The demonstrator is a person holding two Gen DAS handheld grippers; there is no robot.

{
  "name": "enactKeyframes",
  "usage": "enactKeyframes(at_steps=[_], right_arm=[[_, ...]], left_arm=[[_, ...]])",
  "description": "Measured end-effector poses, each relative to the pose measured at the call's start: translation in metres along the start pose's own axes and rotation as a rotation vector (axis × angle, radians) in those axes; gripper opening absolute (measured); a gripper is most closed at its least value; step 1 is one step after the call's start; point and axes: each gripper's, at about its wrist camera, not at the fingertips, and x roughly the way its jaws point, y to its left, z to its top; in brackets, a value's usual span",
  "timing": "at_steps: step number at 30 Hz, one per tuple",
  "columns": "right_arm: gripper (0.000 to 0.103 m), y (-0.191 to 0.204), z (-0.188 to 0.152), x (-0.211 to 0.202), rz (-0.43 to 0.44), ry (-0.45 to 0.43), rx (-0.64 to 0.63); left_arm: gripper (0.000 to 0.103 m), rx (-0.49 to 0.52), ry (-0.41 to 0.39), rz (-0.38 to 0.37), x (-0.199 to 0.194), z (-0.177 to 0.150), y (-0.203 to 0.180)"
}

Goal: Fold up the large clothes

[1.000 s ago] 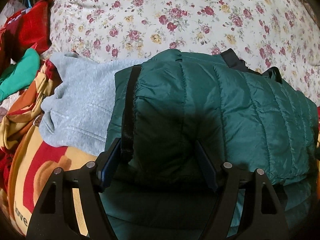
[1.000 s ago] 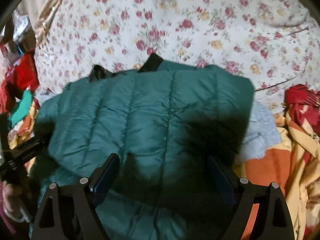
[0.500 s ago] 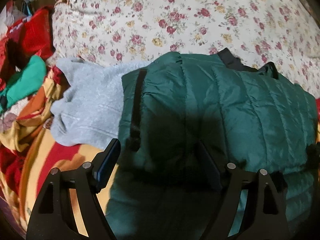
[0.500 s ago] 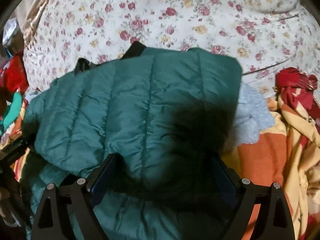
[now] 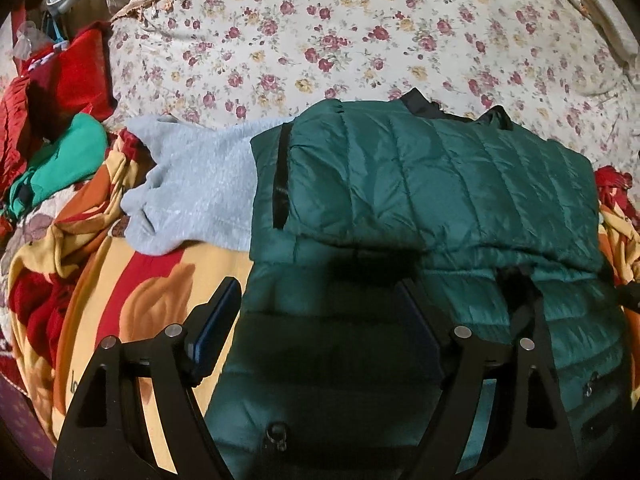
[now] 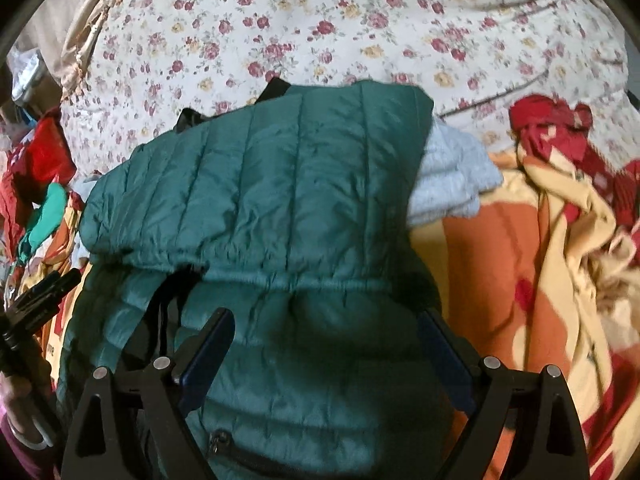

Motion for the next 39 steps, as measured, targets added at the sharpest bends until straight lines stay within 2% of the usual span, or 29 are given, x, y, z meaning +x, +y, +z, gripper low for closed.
enactKeyframes(at_steps=[9,25,29,39], right_arm=[[0.091,0.01,-0.01,-0.006,-0.001,-0.006,-0.018],[0.091,0.014,-0.029,-0.004,-0.003,0.046,-0.044],[0.091,0.014,-0.035,-0.007,0.001,0.049,-0.046],[0.091,0.021,-0.053,-0.019,0.011,0.053,-0.057]], left_arm=[[0.079,-0.012,0.009,-0.015,-0.008,-0.011,0.0],[0.079,-0.023,0.028,0.003,-0.012,-0.028,0.012],[0.079,-0.027,0.021,0.016,-0.02,-0.035,0.015],[0.079,-0.038,0.017,-0.006,-0.038,-0.056,0.02]])
